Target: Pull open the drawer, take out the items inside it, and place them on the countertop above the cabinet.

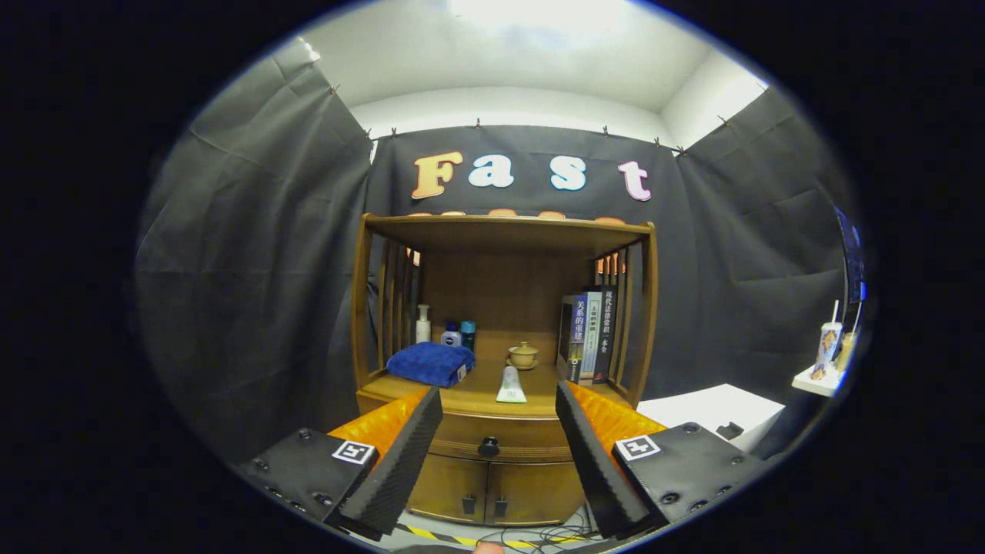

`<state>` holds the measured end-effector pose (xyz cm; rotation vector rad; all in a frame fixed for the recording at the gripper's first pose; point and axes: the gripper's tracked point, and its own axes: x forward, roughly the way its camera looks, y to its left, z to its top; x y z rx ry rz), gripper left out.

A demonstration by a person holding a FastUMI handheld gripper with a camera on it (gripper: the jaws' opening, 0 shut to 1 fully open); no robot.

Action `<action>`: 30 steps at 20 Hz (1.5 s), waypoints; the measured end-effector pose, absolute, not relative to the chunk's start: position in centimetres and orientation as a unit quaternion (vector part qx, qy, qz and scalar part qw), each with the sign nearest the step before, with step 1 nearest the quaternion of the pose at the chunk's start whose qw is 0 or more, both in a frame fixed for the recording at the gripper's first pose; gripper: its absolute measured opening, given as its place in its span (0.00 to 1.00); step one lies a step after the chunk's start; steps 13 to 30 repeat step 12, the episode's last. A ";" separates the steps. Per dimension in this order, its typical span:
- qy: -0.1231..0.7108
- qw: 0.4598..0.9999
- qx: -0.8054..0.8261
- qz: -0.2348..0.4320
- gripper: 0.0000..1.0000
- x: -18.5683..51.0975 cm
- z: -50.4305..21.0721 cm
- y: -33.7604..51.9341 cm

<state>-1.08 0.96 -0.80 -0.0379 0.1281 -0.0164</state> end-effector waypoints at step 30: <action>0.036 0.999 -0.009 -0.022 0.98 -2.7 0.2 0.2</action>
